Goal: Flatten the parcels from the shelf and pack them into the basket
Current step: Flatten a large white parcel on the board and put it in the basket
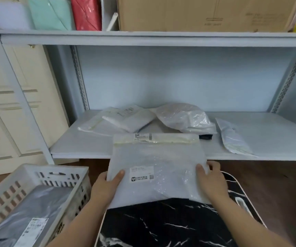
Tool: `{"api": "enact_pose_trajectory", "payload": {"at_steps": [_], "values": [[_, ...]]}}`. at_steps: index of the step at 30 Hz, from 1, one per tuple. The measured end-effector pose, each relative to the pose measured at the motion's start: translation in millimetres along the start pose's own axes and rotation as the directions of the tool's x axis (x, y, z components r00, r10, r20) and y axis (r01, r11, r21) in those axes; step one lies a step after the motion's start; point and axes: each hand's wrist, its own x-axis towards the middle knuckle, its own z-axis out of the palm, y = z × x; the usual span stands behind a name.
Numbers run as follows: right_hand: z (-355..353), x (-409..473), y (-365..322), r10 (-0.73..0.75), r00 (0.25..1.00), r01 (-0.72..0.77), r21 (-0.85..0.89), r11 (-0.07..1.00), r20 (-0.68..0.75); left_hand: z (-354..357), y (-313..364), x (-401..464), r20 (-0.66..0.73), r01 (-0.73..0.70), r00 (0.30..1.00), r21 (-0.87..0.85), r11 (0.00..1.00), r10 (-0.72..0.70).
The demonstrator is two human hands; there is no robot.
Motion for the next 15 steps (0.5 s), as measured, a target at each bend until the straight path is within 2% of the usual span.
{"api": "enact_pose_trajectory", "payload": {"at_steps": [4,7,12,13,15], "values": [[33,-31,50,0.084,0.989,-0.057,-0.203,0.977,0.125,6,-44,-5,-0.006,0.094,0.995,0.370,0.924,-0.099],[47,-38,73,0.103,0.975,-0.029,-0.345,0.938,0.197,14,-68,-6,0.001,0.151,0.984,0.541,0.827,-0.181],[61,-31,97,0.175,0.946,0.052,-0.657,0.752,0.275,31,-85,-5,0.051,0.155,0.952,0.769,0.621,-0.301],[63,-29,99,0.164,0.951,0.069,-0.698,0.713,0.261,35,-84,-5,0.048,0.137,0.955,0.804,0.578,-0.293],[69,-22,100,0.086,0.966,0.126,-0.731,0.671,0.245,43,-85,-1,0.055,0.050,0.982,0.848,0.528,-0.182]]}}
